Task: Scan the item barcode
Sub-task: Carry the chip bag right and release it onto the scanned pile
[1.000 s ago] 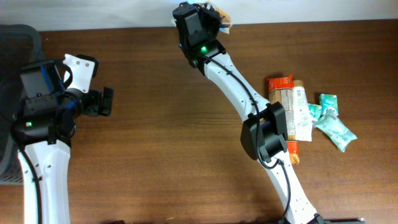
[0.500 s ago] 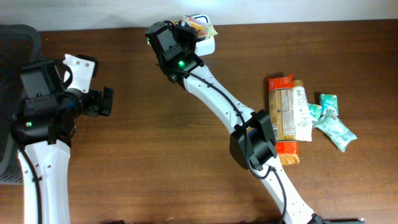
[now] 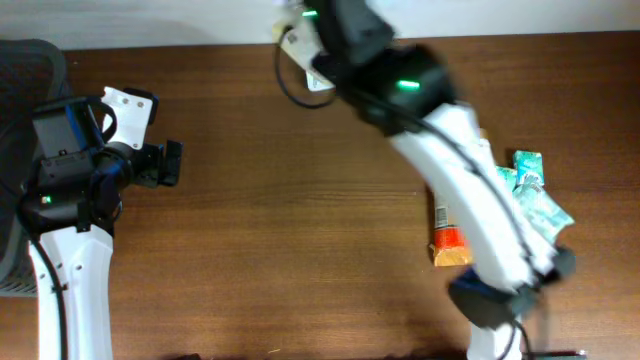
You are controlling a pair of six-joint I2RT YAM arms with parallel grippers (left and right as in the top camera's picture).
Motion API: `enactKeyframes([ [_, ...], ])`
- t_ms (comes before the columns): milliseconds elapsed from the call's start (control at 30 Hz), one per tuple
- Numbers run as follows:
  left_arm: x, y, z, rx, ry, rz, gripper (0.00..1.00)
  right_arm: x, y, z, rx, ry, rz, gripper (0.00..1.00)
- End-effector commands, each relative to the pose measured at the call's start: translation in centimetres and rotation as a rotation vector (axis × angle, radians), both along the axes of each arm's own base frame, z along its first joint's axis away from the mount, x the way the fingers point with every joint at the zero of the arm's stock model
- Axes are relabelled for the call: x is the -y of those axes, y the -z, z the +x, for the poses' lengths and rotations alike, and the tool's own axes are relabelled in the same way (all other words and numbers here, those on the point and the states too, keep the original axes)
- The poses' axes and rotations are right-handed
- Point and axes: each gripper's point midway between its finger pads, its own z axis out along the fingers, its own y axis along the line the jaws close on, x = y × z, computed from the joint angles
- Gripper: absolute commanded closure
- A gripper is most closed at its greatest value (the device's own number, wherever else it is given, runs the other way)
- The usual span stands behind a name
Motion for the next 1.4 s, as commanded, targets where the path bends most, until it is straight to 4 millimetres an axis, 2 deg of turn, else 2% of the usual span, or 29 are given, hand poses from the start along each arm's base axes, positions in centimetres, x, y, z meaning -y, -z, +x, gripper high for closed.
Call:
enactKeyframes([
  [0, -0.1, -0.5, -0.1, 0.016, 0.009, 0.014, 0.01, 5.5, -2.6, -4.1, -0.079, 0.260, 0.419, 0.96],
  [33, -0.1, -0.5, -0.1, 0.016, 0.008, 0.014, 0.01, 9.1, -2.3, -6.2, -0.135, 0.379, 0.467, 0.96],
  [100, -0.1, -0.5, -0.1, 0.016, 0.008, 0.014, 0.01, 12.5, -0.6, -8.3, -0.255, 0.459, 0.486, 0.96],
  [133, -0.1, -0.5, -0.1, 0.016, 0.008, 0.014, 0.01, 14.9, 1.0, -9.5, -0.355, 0.524, 0.496, 0.96],
  [167, -0.1, -0.5, -0.1, 0.016, 0.008, 0.014, 0.01, 16.0, 1.8, -9.3, -0.395, 0.546, 0.519, 0.96],
  [267, -0.1, -0.5, -0.1, 0.016, 0.008, 0.014, 0.01, 18.7, 6.2, -9.1, -0.598, 0.559, 0.614, 0.96],
  [400, -0.1, -0.5, -0.1, 0.016, 0.008, 0.014, 0.01, 22.8, 14.0, -10.7, -0.845, 0.661, 0.620, 0.96],
  [467, -0.1, -0.5, -0.1, 0.016, 0.008, 0.014, 0.01, 24.6, 16.4, -11.2, -0.887, 0.717, 0.620, 0.96],
  [500, -0.1, -0.5, -0.1, 0.016, 0.008, 0.014, 0.01, 26.1, 18.3, -11.6, -0.911, 0.762, 0.635, 0.95],
  [533, -0.1, -0.5, -0.1, 0.016, 0.008, 0.014, 0.01, 27.0, 19.3, -11.7, -0.916, 0.790, 0.646, 0.91],
  [567, -0.1, -0.5, -0.1, 0.016, 0.008, 0.014, 0.01, 28.4, 19.9, -11.9, -0.908, 0.828, 0.653, 0.81],
  [633, -0.1, -0.5, -0.1, 0.016, 0.008, 0.014, 0.01, 29.8, 20.1, -12.0, -0.888, 0.865, 0.668, 0.52],
  [700, -0.1, -0.5, -0.1, 0.016, 0.008, 0.014, 0.01, 30.4, 19.6, -11.9, -0.868, 0.874, 0.700, 0.39],
  [733, -0.1, -0.5, -0.1, 0.016, 0.008, 0.014, 0.01, 30.5, 19.2, -11.8, -0.858, 0.872, 0.704, 0.36],
  [767, -0.1, -0.5, -0.1, 0.016, 0.008, 0.014, 0.01, 30.5, 18.7, -11.7, -0.847, 0.869, 0.704, 0.33],
  [800, -0.1, -0.5, -0.1, 0.016, 0.008, 0.014, 0.01, 30.0, 16.3, -11.3, -0.802, 0.834, 0.711, 0.31],
  [833, -0.1, -0.5, -0.1, 0.016, 0.008, 0.014, 0.01, 28.6, 13.2, -10.7, -0.746, 0.752, 0.721, 0.30],
  [900, -0.1, -0.5, -0.1, 0.016, 0.008, 0.014, 0.01, 25.1, 8.9, -10.4, -0.685, 0.570, 0.733, 0.30],
  [967, -0.1, -0.5, -0.1, 0.016, 0.008, 0.014, 0.01, 20.6, 4.5, -10.4, -0.599, 0.374, 0.735, 0.30],
  [1033, -0.1, -0.5, -0.1, 0.016, 0.008, 0.014, 0.01, 15.9, 0.8, -11.8, -0.523, 0.204, 0.700, 0.27],
  [1067, -0.1, -0.5, -0.1, 0.016, 0.008, 0.014, 0.01, 14.3, -0.4, -12.5, -0.502, 0.146, 0.691, 0.16],
  [1100, -0.1, -0.5, -0.1, 0.016, 0.008, 0.014, 0.01, 12.3, -1.7, -13.7, -0.477, 0.071, 0.677, 0.01],
  [1133, -0.1, -0.5, -0.1, 0.016, 0.008, 0.014, 0.01, 9.7, -3.5, -15.8, -0.444, -0.033, 0.655, 0.01],
  [1267, -0.1, -0.5, -0.1, 0.016, 0.008, 0.015, 0.01, 6.8, -5.9, -20.1, -0.400, -0.191, 0.641, 0.01],
  [1367, -0.1, -0.5, -0.1, 0.016, 0.008, 0.014, 0.01, 6.5, -6.1, -20.6, -0.400, -0.205, 0.639, 0.01],
])
